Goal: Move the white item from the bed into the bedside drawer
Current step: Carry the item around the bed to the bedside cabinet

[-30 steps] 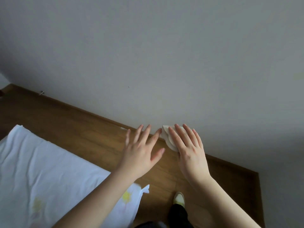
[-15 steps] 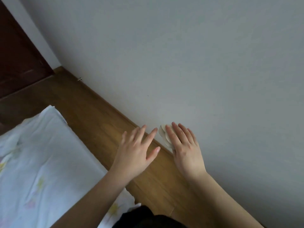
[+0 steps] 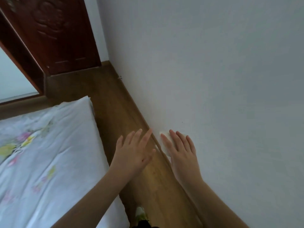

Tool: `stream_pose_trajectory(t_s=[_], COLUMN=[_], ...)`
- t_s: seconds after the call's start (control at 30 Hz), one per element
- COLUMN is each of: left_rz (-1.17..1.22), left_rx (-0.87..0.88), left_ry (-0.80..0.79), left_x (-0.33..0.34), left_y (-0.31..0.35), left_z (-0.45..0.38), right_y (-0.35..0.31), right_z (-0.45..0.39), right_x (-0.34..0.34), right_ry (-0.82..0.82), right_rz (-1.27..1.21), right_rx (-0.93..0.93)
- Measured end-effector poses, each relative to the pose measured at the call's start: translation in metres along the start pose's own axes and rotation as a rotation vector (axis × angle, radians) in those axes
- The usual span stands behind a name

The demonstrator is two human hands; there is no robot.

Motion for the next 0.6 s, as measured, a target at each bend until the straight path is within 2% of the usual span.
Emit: stream_pose_trajectory(t_s=[0.17, 0.3, 0.6], left_rz=[-0.009, -0.02, -0.119], left_rx=[-0.014, -0.043, -0.309], left_ry=[0.031, 0.071, 0.097], left_x=[-0.015, -0.027, -0.053], left_y=[-0.033, -0.051, -0.126], left_z=[-0.045, -0.08, -0.155], right_y=[-0.008, -0.005, -0.021], right_z=[-0.07, -0.12, -0.244], right_x=[0.012, 0.008, 0.058], right_ry=[0.048, 0.09, 0.159], right_rz=[0.011, -0.009, -0.112], right_rx=[-0.159, -0.177, -0.309])
Point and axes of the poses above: each hand's wrist, its own z-axis away from the middle knuckle, its own x-axis out of the palm, y = z × x, the point moved 5 cm from there along -z, towards the middle knuckle, and after that the axes turned 11 degrees about z, right-handed, at the moved point
